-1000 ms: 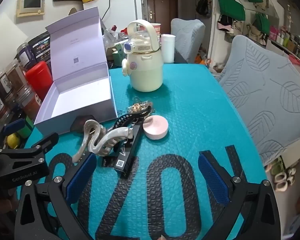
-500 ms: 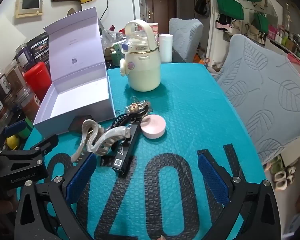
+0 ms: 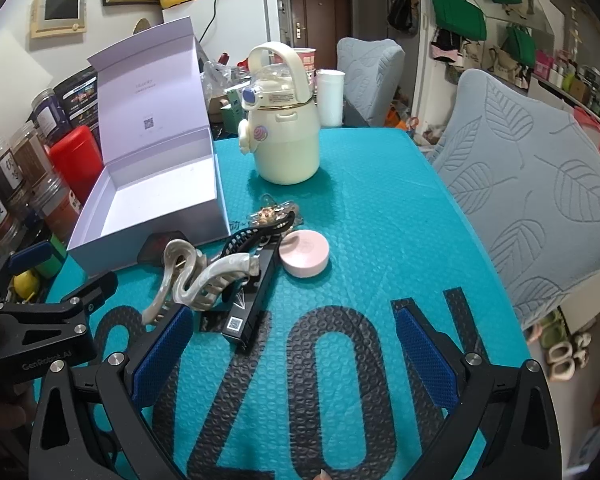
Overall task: Organize rigid objects
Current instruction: 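Move the left tool toward the white marbled wavy clip while the right tool nears the black PUCO box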
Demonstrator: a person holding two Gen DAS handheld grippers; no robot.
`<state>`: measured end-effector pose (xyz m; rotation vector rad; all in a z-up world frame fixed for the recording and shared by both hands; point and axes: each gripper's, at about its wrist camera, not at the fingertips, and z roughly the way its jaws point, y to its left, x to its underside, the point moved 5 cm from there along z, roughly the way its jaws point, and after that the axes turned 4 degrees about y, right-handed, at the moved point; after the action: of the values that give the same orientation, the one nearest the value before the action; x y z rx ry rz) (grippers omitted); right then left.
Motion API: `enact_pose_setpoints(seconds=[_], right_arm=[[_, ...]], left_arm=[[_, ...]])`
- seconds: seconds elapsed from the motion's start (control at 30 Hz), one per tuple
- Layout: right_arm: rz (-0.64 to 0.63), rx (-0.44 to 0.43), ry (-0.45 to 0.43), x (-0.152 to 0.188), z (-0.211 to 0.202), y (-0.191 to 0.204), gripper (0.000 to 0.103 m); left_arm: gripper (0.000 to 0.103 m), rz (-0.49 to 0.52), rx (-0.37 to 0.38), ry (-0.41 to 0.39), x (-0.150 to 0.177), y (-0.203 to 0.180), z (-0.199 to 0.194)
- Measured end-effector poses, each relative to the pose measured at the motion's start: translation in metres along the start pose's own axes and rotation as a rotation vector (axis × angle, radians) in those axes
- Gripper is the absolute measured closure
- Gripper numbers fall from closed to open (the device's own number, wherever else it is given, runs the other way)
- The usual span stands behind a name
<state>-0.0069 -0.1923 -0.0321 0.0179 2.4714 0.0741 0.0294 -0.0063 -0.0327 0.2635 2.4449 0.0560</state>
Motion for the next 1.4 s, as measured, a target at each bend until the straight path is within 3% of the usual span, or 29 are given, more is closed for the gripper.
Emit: enact_pose_setpoints(seconds=[1.4], right_arm=[[-0.006,-0.017,-0.016,0.004,-0.008,0.006,0.0]], left_arm=[[0.0,-0.013,0.018,-0.008,0.004,0.002,-0.01]])
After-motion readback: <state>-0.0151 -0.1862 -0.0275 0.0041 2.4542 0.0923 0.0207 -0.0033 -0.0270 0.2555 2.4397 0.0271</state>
